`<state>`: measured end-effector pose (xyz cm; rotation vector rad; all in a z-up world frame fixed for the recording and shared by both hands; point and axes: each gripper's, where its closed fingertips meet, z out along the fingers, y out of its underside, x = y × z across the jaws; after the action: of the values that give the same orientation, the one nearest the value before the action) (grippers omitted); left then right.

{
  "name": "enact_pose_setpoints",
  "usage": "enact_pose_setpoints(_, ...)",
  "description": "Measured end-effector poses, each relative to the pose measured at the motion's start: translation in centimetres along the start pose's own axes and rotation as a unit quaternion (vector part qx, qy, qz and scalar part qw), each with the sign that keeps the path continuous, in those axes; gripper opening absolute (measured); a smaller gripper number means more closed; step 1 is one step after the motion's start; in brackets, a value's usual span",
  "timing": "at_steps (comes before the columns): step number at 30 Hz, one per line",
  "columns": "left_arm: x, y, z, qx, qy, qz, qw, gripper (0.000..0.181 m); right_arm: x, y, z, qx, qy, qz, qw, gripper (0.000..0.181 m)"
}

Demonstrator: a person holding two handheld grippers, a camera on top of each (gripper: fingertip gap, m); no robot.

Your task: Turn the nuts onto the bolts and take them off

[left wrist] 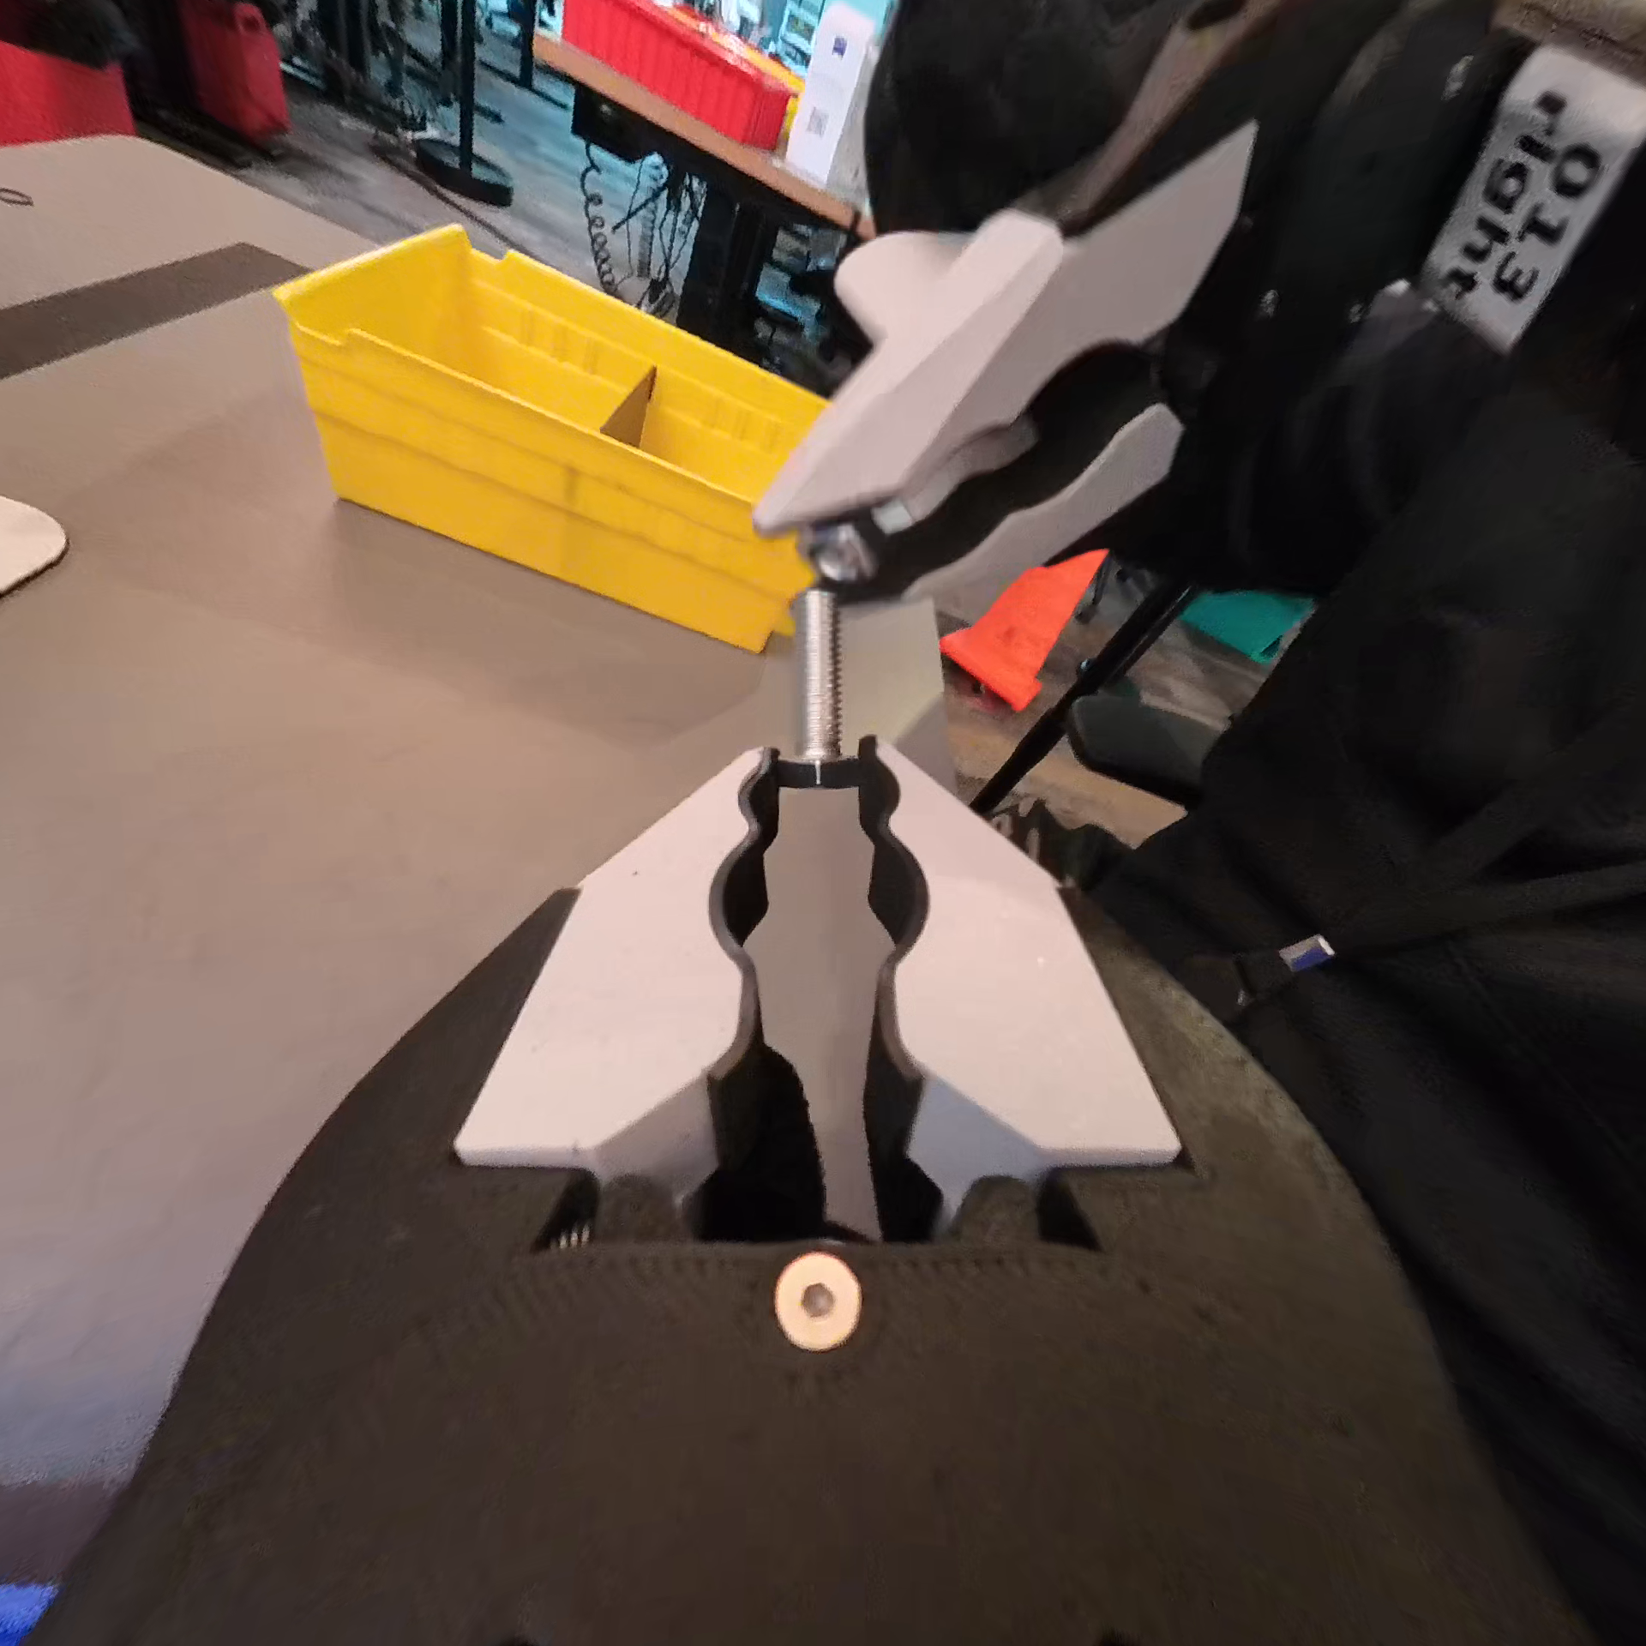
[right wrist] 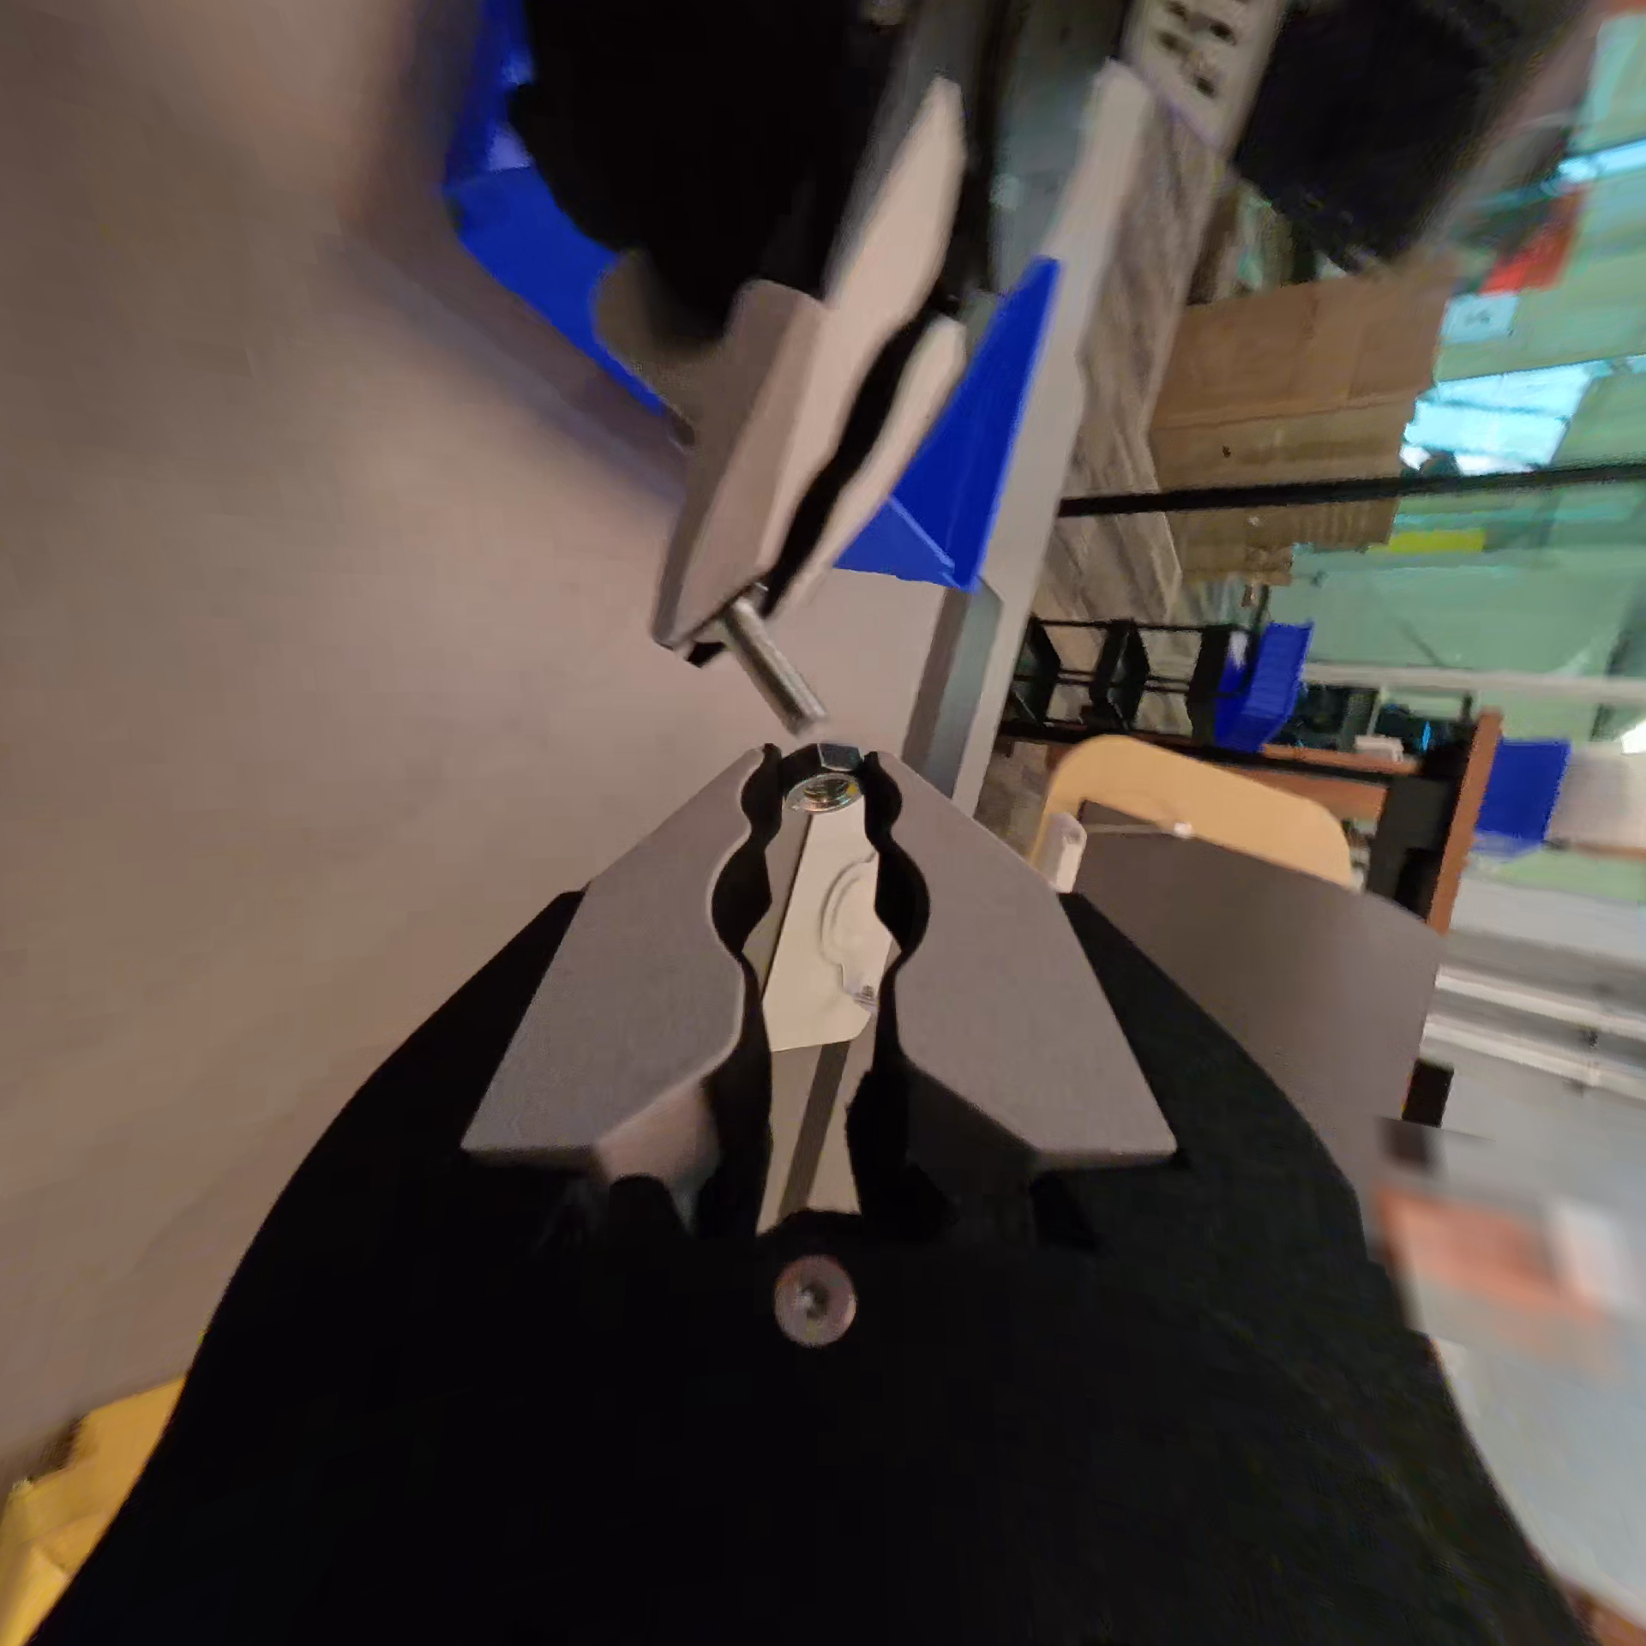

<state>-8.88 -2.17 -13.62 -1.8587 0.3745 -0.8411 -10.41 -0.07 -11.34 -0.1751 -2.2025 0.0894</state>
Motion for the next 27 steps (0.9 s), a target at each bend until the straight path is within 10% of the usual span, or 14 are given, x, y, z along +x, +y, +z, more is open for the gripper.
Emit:
enact_pose_setpoints(7, -0.6, -1.1, -1.2, 0.035, -0.018, 0.004, 0.999, 0.016, 1.7, 7.8, -3.8, -0.025, 0.008, 0.243, 0.97, 0.016)
enact_pose_setpoints(15, -1.0, -0.6, -0.6, 0.026, -0.024, 0.003, 0.999, 0.016, -11.6, 27.1, -9.6, -0.277, -0.129, 0.495, 0.813, 0.016)
enact_pose_setpoints(27, -0.3, -0.8, 1.0, 0.0, -0.039, 0.03, 0.999, 0.016, -24.2, 33.9, -8.7, -0.379, -0.226, 0.54, 0.717, 0.021)
